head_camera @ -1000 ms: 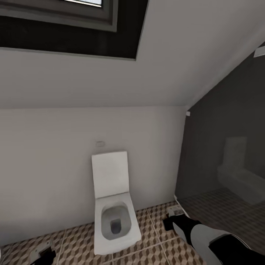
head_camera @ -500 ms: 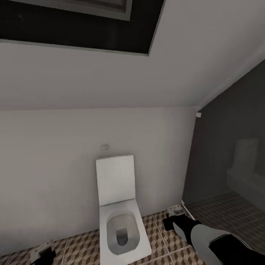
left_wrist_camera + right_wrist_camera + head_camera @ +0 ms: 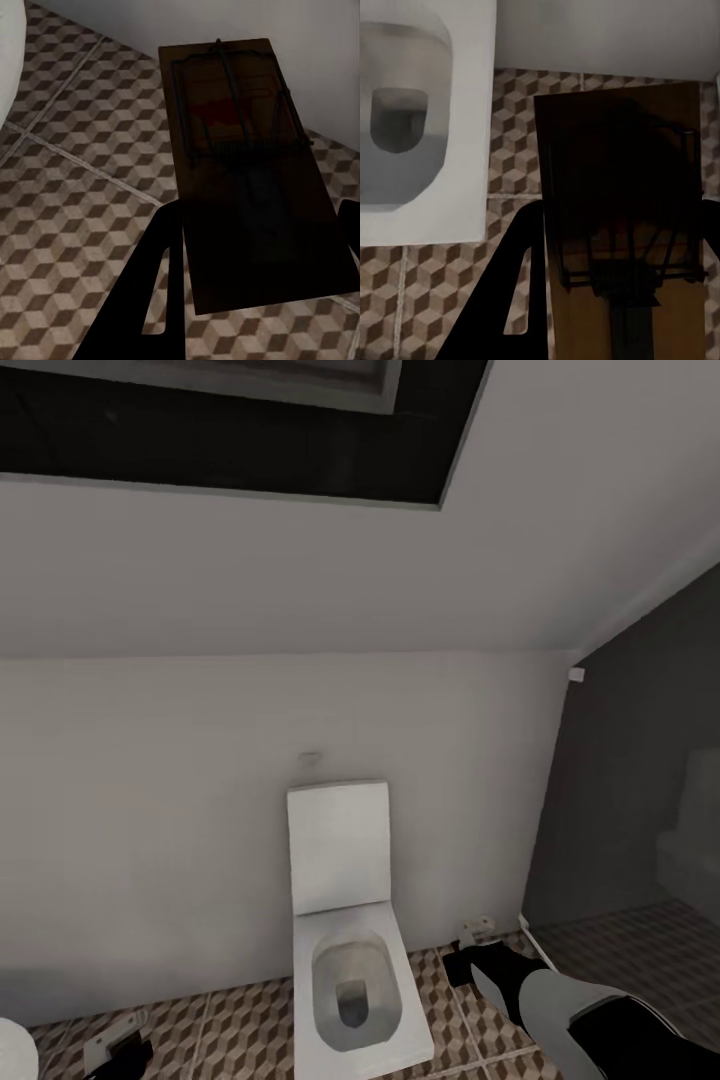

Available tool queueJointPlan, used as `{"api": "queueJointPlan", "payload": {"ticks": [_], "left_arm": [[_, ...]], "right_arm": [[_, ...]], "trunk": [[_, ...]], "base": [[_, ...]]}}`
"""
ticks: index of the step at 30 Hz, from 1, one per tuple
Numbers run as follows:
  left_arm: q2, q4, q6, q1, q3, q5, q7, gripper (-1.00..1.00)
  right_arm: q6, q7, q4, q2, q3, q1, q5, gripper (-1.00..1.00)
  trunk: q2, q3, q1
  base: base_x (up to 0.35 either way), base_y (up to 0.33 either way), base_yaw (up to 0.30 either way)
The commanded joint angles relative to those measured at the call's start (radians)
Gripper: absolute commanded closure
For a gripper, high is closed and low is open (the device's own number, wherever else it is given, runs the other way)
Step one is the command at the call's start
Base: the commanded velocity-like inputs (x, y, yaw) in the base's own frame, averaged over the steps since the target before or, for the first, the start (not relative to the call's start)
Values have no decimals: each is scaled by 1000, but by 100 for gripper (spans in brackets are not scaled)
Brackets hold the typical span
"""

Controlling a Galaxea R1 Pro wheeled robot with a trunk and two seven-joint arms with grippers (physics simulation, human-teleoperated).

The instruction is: Take the four mousetraps from the cabinet in the bathroom and place them on the bathroom floor. Make sure all four end up on the same floor surface, and ensure that at least two of them are either under or directly next to the same bathroom sink.

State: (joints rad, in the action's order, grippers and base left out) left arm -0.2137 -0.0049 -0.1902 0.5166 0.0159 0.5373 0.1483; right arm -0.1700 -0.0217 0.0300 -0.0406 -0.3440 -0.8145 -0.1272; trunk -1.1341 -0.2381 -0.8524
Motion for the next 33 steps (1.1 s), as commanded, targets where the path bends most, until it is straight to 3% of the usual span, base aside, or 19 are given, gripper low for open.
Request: {"api": "queueJointPlan", "payload": {"ticks": [1, 33], "left_arm": [[0, 0, -2, 1, 2, -5, 7, 100], [4, -1, -2, 1, 5, -8, 7, 100]], "right_arm": [[0, -4, 2, -1, -9, -2, -12, 100], [-10, 3, 1, 1, -12, -2, -11, 100]], "trunk": [[-1, -1, 0], [-1, -1, 0]], "base": [[0, 0, 26], [0, 0, 3]]}}
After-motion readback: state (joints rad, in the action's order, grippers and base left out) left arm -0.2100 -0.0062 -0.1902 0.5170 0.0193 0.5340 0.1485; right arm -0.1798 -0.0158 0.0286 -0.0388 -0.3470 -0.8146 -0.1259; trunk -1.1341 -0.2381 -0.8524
